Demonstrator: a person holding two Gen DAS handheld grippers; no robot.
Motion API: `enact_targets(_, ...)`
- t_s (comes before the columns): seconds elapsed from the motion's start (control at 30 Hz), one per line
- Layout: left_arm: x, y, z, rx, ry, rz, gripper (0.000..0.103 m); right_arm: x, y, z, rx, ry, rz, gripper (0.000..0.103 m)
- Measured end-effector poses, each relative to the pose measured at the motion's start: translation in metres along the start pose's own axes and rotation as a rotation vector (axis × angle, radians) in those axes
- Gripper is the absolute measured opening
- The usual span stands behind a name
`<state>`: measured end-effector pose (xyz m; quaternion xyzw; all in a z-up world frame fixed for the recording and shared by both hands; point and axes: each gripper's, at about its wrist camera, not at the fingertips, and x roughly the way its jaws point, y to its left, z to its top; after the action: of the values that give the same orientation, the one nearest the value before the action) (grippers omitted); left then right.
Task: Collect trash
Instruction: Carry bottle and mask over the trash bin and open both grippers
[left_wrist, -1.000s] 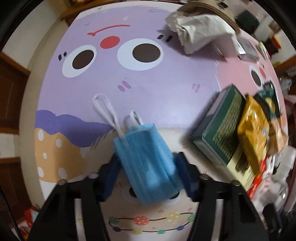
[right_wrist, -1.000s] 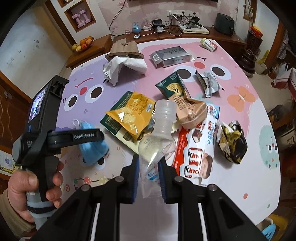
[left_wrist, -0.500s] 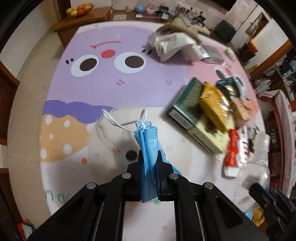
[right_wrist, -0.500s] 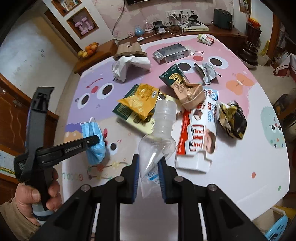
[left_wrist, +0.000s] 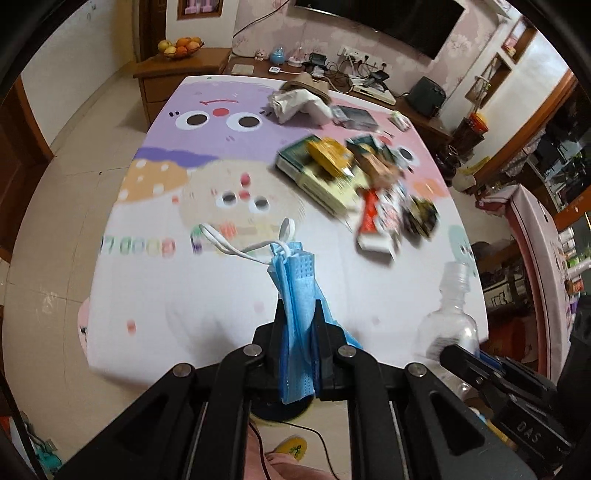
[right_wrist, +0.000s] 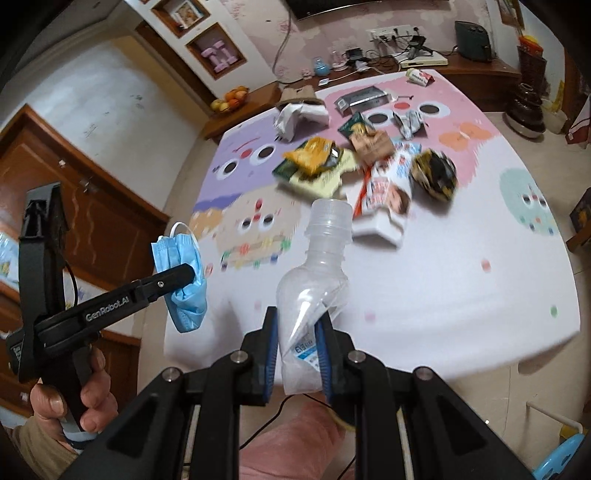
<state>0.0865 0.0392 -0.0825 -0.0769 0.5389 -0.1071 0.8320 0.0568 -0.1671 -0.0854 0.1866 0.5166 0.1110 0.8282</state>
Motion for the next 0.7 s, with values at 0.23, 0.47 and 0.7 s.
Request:
enact_targets(0.23,-0.023,-0.03,-0.094,0.053,0.013,0.009,0.008,-0.022,-0.022,-0.074,-0.013,0.059,0.036,0.019)
enact_targets(0.47,-0.017,-0.036,-0.158,0.122,0.053,0.009,0.008,-0.003,-0.037,-0.134,0.041,0.151,0.059,0.019)
enact_targets(0.7,0.033,-0.024,-0.191,0.155,0.082,0.02,0.008,0.049,-0.055,-0.182,0.147,0.22,0.048,0.019)
